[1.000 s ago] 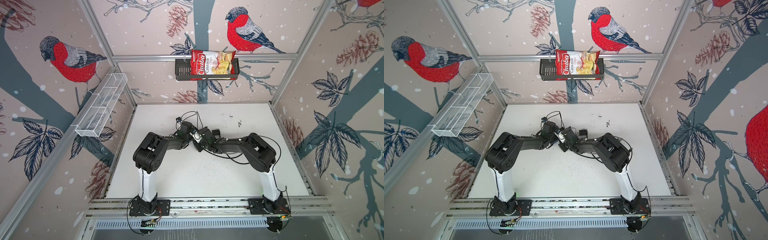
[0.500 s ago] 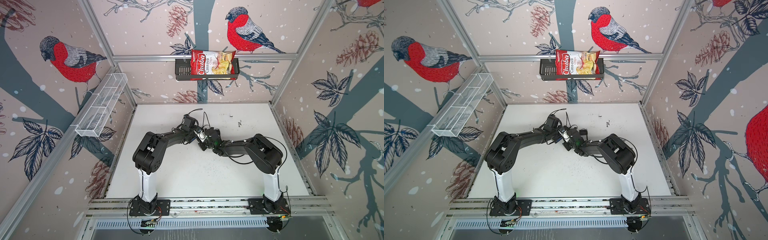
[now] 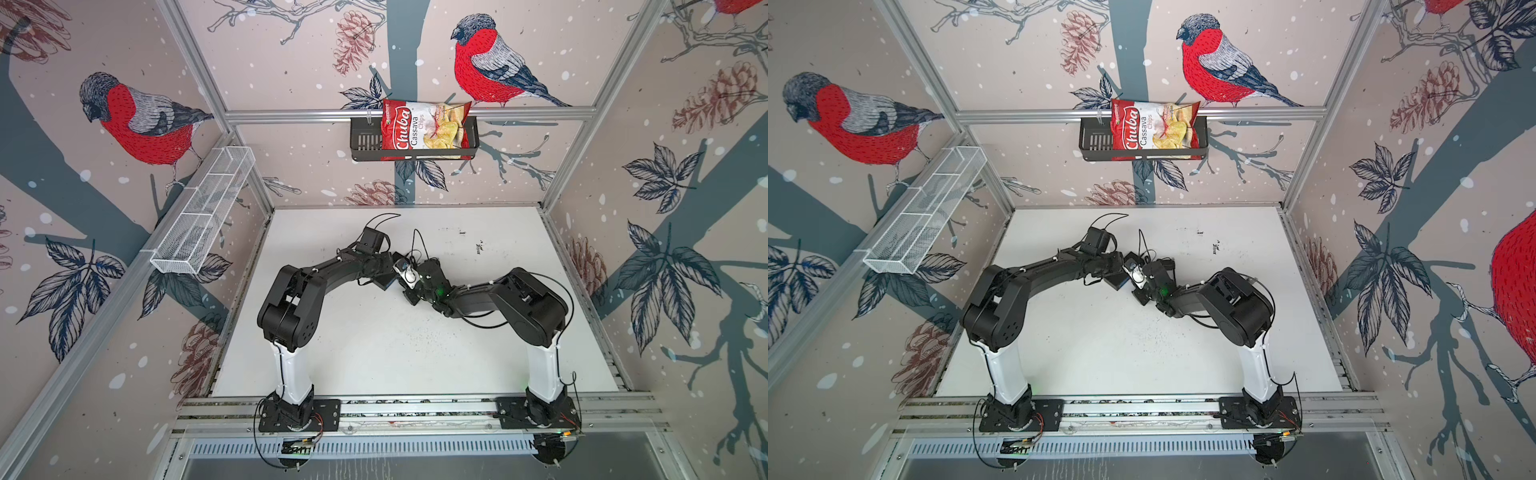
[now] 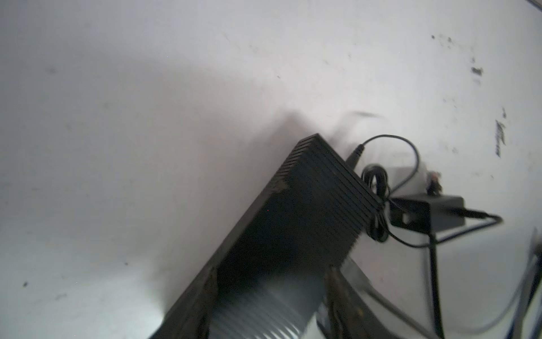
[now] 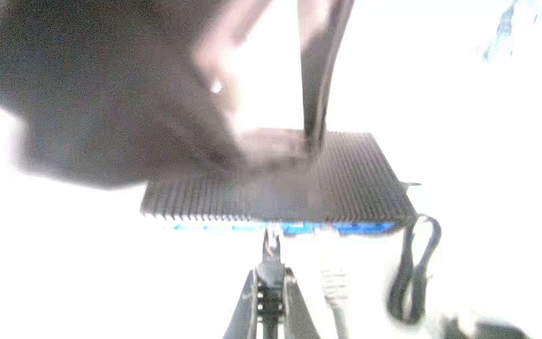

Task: Insert the plug into the switch port
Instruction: 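Push the plug further in with the right gripper while the left steadies the switch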

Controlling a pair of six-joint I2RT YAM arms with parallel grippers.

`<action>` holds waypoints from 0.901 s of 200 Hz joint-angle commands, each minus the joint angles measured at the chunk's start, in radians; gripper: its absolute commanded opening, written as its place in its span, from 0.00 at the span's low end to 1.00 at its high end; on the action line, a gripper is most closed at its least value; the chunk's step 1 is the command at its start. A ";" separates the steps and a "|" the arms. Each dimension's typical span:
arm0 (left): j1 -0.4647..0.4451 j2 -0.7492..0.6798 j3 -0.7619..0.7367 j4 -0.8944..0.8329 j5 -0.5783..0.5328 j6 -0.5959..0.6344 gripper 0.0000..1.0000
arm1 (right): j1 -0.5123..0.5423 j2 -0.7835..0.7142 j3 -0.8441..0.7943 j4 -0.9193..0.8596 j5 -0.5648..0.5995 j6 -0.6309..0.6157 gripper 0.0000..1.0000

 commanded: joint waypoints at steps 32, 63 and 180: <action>0.013 0.030 0.089 -0.070 0.016 0.066 0.65 | -0.010 -0.021 -0.078 -0.052 -0.003 -0.019 0.00; 0.018 0.109 0.121 -0.070 0.012 0.077 0.64 | -0.016 -0.029 -0.095 -0.045 -0.018 -0.036 0.00; 0.033 0.115 0.123 -0.034 -0.068 0.067 0.58 | -0.032 -0.035 -0.105 -0.057 -0.070 -0.076 0.00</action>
